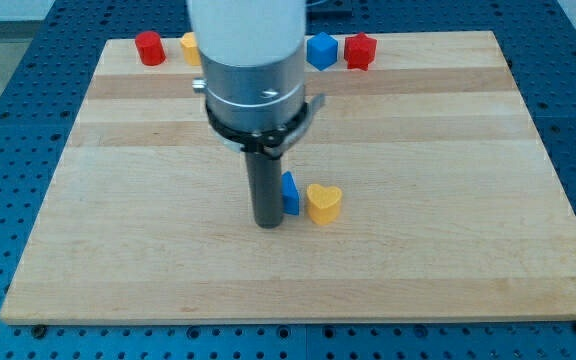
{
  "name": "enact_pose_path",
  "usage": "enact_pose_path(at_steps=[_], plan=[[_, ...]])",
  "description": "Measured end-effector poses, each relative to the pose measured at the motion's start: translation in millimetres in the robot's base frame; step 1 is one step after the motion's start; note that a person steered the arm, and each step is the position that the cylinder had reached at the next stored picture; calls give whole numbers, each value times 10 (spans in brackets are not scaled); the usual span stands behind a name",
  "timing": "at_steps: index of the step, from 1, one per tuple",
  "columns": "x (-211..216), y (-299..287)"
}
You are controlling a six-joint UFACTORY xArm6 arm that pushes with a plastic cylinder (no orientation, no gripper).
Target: Move the blue triangle parallel to the red star
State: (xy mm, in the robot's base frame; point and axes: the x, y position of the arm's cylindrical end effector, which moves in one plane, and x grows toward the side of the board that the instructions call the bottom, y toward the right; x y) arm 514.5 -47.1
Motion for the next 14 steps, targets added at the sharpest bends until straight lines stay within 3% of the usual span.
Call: enact_pose_path(at_steps=[4,8,10,14], plan=[[-161,324],[-962,370],[-1016,742],[-1732,879]])
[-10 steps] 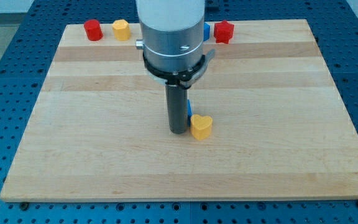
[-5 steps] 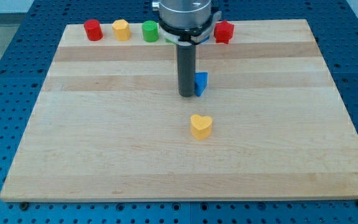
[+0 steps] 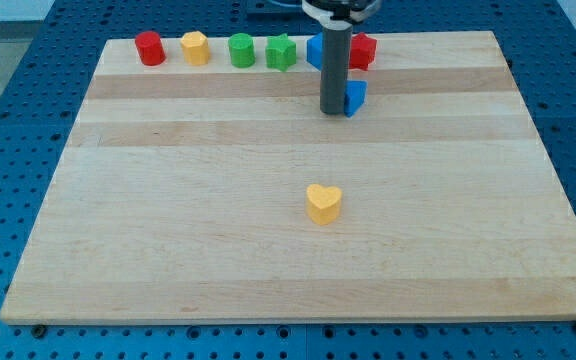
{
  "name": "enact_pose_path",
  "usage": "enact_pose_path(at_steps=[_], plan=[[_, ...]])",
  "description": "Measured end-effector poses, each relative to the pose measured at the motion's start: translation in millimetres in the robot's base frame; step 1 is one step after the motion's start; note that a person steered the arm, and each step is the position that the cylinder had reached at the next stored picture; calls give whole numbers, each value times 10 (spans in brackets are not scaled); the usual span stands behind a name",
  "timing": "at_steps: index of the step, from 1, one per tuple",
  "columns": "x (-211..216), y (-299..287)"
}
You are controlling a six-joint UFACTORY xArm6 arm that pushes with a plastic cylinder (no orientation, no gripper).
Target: Move the blue triangle parallel to the red star
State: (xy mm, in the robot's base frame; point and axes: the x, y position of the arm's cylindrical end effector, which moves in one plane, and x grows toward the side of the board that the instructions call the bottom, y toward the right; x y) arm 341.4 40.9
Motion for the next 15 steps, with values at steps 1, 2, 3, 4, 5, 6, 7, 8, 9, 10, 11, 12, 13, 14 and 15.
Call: enact_pose_path(at_steps=[1,2,3,4,5,6,7,8,9,10,11,12,13,14,15], plan=[[-19,110],[-68,342],[-223,581],[-270,785],[-269,930],[-269,1096],[-269,1287],[-269,1415],[-269,1518],[-327,1575],[-441,1616],[-479,1616],[-478,1606],[-478,1512],[-478,1384]])
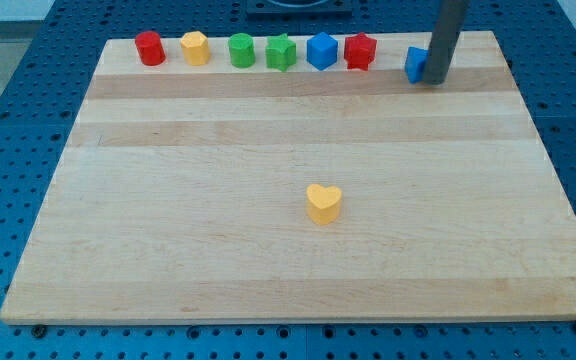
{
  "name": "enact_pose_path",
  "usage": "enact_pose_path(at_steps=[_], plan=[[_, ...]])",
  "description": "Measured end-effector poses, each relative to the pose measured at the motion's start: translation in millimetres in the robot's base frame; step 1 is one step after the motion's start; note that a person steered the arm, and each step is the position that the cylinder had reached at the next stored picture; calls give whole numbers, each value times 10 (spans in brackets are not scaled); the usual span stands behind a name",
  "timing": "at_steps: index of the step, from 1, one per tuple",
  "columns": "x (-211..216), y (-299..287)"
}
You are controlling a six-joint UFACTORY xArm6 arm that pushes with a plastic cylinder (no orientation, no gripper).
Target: Move the blue triangle parallel to the red star
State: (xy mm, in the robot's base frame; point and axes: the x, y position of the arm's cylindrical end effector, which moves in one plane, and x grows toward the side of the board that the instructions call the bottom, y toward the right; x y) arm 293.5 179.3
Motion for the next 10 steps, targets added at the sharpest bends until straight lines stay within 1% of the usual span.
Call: enact_pose_path(at_steps=[2,4,10], plan=[[-13,-41],[-160,-41],[-362,-41]])
